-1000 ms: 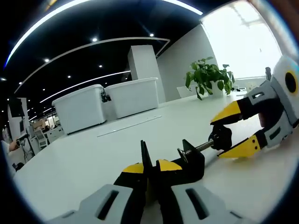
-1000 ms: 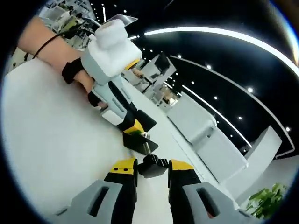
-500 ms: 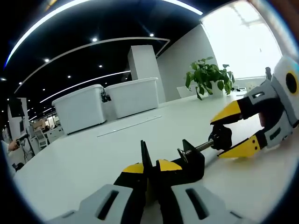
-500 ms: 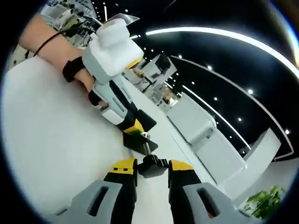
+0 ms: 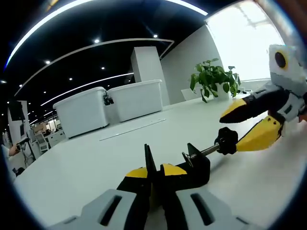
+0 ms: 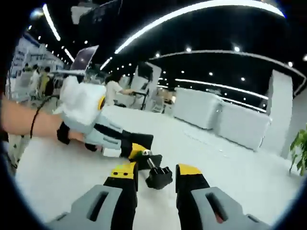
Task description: Clamp the fixed fixture on the desktop, loosen the retaining clip, secure it to the edge of the desk, and tighten the retaining clip.
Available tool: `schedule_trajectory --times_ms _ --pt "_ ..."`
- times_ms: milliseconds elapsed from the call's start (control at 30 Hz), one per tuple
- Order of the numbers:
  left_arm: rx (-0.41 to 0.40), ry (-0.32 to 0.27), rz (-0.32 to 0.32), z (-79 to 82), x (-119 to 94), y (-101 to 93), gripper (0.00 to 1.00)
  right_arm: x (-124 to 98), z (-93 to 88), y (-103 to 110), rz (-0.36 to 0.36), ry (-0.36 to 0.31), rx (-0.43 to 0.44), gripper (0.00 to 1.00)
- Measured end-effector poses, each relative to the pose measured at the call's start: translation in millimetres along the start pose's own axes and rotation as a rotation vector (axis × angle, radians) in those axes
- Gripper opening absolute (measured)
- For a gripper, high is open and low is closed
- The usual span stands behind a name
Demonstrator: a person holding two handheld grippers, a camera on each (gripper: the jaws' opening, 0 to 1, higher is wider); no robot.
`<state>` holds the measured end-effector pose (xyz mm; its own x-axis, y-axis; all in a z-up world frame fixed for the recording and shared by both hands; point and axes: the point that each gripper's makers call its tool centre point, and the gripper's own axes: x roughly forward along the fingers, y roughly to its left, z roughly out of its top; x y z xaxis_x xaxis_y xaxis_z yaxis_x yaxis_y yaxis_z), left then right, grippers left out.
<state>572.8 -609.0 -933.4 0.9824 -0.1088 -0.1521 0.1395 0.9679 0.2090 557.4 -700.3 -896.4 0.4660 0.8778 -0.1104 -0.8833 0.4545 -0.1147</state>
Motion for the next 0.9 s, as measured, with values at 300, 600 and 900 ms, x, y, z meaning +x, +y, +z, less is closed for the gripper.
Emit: schedule_trajectory --times_ms 300,600,900 --pt "0.0 0.0 0.0 0.9 1.3 1.4 0.08 1.3 1.8 -13.9 0.068 -0.072 0.561 0.25" --pt "0.0 0.0 -0.002 -0.1 4.2 2.5 0.08 9.1 -20.6 -11.6 0.032 0.031 0.525 0.24" --pt "0.003 -0.002 -0.003 -0.7 2.2 0.8 0.08 7.9 -22.5 -12.6 0.019 0.032 0.542 0.2"
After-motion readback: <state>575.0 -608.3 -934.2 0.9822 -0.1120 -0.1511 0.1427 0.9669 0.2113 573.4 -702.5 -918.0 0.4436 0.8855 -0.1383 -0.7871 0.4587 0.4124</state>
